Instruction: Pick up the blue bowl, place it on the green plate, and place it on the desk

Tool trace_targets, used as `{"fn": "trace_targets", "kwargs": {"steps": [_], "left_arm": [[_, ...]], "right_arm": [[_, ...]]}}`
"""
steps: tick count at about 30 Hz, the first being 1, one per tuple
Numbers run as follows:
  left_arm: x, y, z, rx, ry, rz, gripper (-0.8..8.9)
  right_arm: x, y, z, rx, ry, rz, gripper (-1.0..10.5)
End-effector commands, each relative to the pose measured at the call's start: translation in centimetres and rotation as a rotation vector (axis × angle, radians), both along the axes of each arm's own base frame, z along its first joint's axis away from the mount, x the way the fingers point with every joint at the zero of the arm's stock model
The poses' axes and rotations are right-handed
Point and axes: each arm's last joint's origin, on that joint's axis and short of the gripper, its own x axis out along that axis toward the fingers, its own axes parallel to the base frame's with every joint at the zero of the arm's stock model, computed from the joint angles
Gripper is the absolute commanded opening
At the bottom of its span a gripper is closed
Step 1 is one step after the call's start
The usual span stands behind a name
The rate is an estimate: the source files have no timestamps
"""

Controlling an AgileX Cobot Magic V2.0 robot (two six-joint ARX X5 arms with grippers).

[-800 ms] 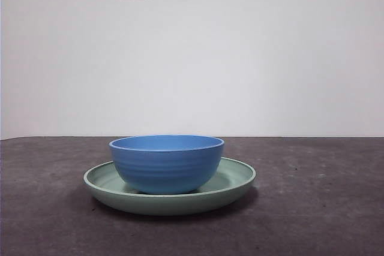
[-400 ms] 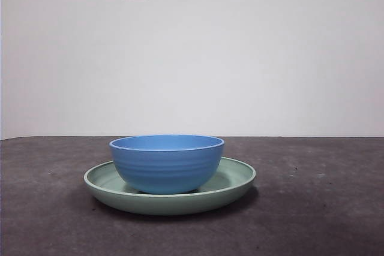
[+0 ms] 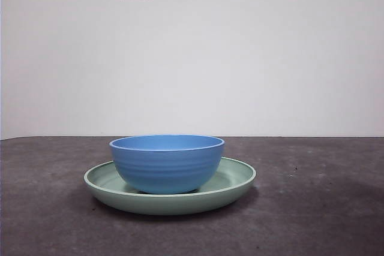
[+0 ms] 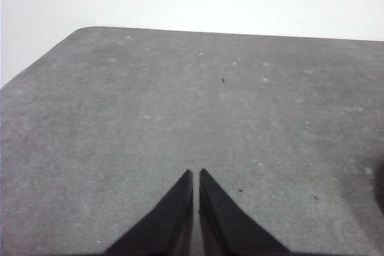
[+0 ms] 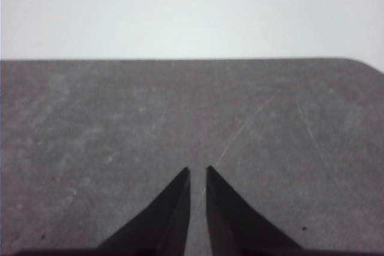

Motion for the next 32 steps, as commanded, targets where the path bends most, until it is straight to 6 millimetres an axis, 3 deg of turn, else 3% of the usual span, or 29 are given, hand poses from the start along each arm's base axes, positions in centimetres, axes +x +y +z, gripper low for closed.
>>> {"fn": "trace_targets", "kwargs": {"steps": [1, 5, 32], "left_arm": [[0.1, 0.0, -0.7, 0.001, 0.026, 0.006, 0.19], [0.1, 0.0, -0.7, 0.001, 0.026, 0.006, 0.19], [0.1, 0.0, -0.7, 0.001, 0.026, 0.006, 0.19]], "right_arm": [[0.1, 0.0, -0.6, 0.016, 0.012, 0.003, 0.4], [0.2, 0.1, -2.0, 0.037, 0.094, 0.013, 0.4], [0.2, 0.2, -1.6, 0.035, 0.055, 0.013, 0.4]]}}
